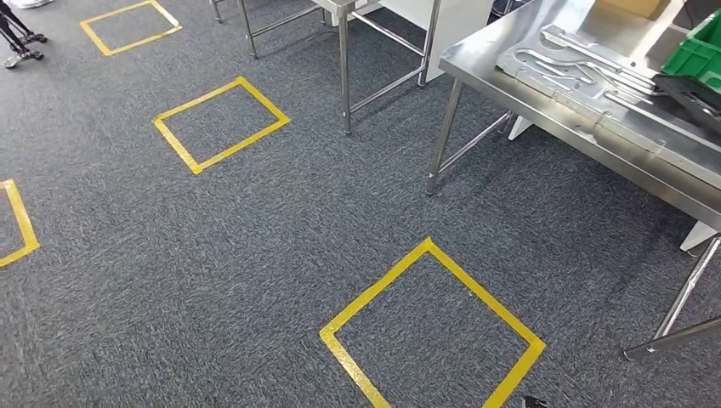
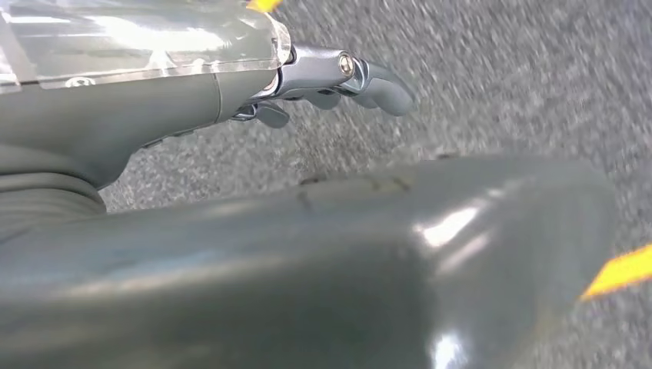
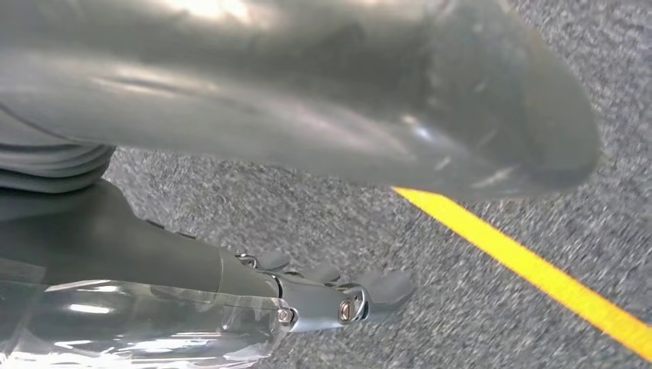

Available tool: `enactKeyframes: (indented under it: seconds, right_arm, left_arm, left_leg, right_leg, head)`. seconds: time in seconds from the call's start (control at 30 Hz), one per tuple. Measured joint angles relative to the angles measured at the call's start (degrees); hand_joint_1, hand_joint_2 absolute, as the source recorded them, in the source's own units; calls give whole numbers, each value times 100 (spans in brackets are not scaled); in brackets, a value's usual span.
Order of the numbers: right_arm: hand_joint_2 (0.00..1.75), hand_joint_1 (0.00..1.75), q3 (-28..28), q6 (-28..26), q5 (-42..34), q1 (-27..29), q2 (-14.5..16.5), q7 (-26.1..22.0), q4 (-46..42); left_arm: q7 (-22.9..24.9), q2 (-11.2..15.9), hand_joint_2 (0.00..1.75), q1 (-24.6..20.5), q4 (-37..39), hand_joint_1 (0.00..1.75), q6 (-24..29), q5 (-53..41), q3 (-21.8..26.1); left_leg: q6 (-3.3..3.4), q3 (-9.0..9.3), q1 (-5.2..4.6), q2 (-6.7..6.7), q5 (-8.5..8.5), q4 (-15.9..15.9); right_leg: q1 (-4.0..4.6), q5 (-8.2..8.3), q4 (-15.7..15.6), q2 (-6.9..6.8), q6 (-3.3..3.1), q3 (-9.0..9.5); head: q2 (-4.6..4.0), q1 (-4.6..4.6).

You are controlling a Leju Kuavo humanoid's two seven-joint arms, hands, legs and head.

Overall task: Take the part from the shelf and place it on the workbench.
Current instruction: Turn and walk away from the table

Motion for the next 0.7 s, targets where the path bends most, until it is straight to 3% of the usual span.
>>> enactKeyframes:
  seconds: [0.03, 0.1, 0.17, 0.2, 0.23, 0.27, 0.3, 0.37, 0.43, 0.5, 0.53, 0.6, 0.67, 0.7]
  right_arm:
    - [0, 0, 1, 1, 1, -8, 1, -1, -1]
    - [0, 0, 1, 4, 2, -10, 4, -2, -1]
    - [0, 0, 2, 6, 2, 8, 3, -1, 1]
    - [0, 0, 2, 7, 3, 19, 2, 0, 1]
    - [0, 0, 2, 7, 4, 27, 0, 1, 1]
    - [0, 0, 2, 8, 7, 30, -1, 2, 1]
    - [0, 0, 2, 8, 10, 29, -1, 2, 1]
    - [0, 0, 2, 8, 14, 26, -2, 3, 1]
    - [0, 0, 2, 10, 18, 23, -4, 6, 1]
    - [0, 0, 2, 17, 24, 11, -2, 8, 1]
    - [0, 0, 2, 25, 26, 3, 7, 9, 1]
    - [0, 0, 2, 39, 31, -1, 22, 4, -1]
    - [0, 0, 2, 44, 34, 14, 27, 7, -2]
    - [0, 0, 2, 44, 35, 21, 27, 15, -2]
  left_arm:
    - [0, 2, 0, 13, -1, 0, 4, 0, 1]
    - [1, 4, 0, 15, -1, 0, 9, 2, 3]
    - [1, 3, 0, 2, -1, 0, 10, 3, 4]
    - [1, 3, 0, -1, -1, 0, 10, 2, 4]
    - [2, 2, 0, 3, 0, 0, 10, 3, 5]
    - [2, 2, 0, 7, 0, 0, 10, 3, 6]
    - [2, 2, 0, 11, 0, 0, 10, 4, 8]
    - [2, 1, 0, 8, -1, 0, 10, 4, 10]
    - [1, 0, 0, -4, -1, 0, 14, 4, 13]
    - [1, 1, 0, 8, -1, 0, 24, 4, 22]
    - [1, 4, 0, 22, 0, 0, 32, 4, 28]
    - [-2, 10, 0, 33, 0, 0, 40, 4, 38]
    - [-6, 13, 0, 15, 0, 0, 44, 4, 42]
    - [-7, 13, 0, 7, 0, 0, 44, 4, 43]
  left_leg:
    - [34, 5, 5, -49, 17, -20]
    - [105, 19, 25, -150, 64, -63]
    - [140, 1, 21, -265, 83, -66]
    - [146, -5, 16, -333, 87, -63]
    - [148, -5, 13, -409, 88, -59]
    - [146, 0, 12, -487, 86, -52]
    - [142, 8, 13, -563, 84, -45]
    - [115, 10, 9, -705, 72, -20]
    - [55, -23, 11, -827, 70, 3]
    - [-27, -60, 26, -939, 87, -4]
    - [-60, -72, 33, -935, 78, 7]
    - [-114, -201, 24, -706, -102, 273]
    - [-154, -542, 38, -394, -484, 991]
    - [-173, -734, 52, -324, -645, 1383]
  right_leg:
    - [-14, -32, 27, 59, 36, 1]
    - [-43, -274, 347, 341, 87, -122]
    - [-51, -669, 1082, 585, 99, -464]
    - [-51, -795, 1438, 615, 100, -644]
    - [-50, -808, 1638, 627, 97, -758]
    - [-52, -695, 1612, 635, 90, -770]
    - [-56, -489, 1365, 655, 79, -676]
    - [-64, -66, 577, 843, 42, -348]
    - [-58, 78, 132, 1005, 12, -172]
    - [-46, 72, 81, 953, -27, -159]
    - [-51, 86, 59, 893, -59, -146]
    - [-67, 111, 4, 760, -138, -119]
    - [-45, 108, -12, 605, -188, -110]
    - [-30, 101, -11, 521, -198, -109]
  head:
    - [0, 2]
    - [0, 9]
    - [0, 15]
    - [0, 16]
    - [0, 15]
    - [0, 16]
    - [0, 16]
    - [0, 15]
    - [0, 13]
    - [0, 12]
    - [0, 12]
    - [0, -11]
    - [0, -33]
    - [0, -34]
